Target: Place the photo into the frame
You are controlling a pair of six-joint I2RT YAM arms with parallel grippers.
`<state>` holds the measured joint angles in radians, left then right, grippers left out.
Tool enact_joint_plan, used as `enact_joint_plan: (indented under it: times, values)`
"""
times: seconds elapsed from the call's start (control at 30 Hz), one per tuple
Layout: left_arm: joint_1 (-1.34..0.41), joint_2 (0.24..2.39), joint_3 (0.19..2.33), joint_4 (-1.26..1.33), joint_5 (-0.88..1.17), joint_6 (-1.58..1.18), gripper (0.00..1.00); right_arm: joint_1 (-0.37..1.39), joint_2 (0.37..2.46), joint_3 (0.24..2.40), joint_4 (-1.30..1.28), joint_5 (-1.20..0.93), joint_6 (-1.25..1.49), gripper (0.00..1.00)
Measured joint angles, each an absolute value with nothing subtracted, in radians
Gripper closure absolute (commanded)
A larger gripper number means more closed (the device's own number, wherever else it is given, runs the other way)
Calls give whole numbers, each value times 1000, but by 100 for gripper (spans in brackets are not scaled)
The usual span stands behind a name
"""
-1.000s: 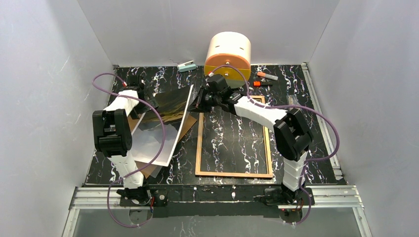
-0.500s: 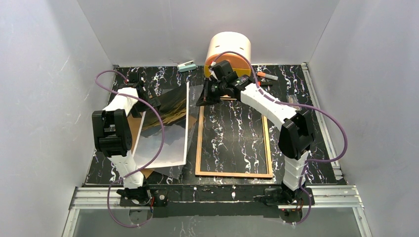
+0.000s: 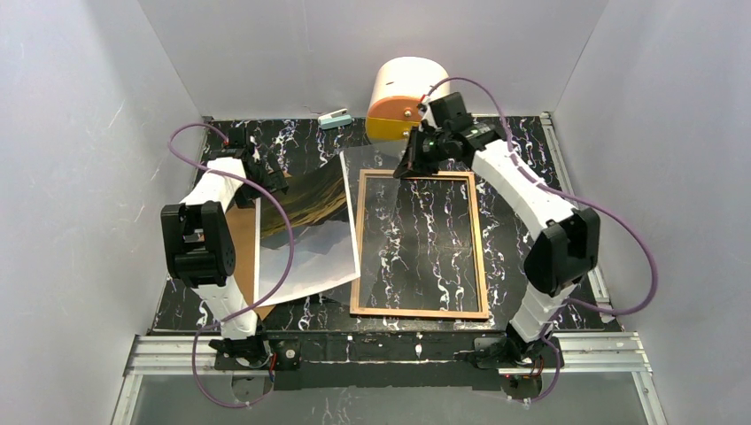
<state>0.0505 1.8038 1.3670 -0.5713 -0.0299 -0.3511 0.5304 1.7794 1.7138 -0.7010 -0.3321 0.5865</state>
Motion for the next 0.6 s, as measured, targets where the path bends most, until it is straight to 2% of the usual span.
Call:
enact_joint_plan:
  times: [0.23, 0.37, 0.6]
  values:
    - [51, 1800, 1322, -534, 84, -358, 7, 480, 1702, 1715, -736, -347, 511, 99]
    - [51, 1772, 1222, -468, 202, -382, 11, 452, 1688, 1668, -728, -356, 479, 99]
    - [49, 1752, 1096, -420, 210, -422, 16, 354, 1551, 1215, -474, -430, 524, 96]
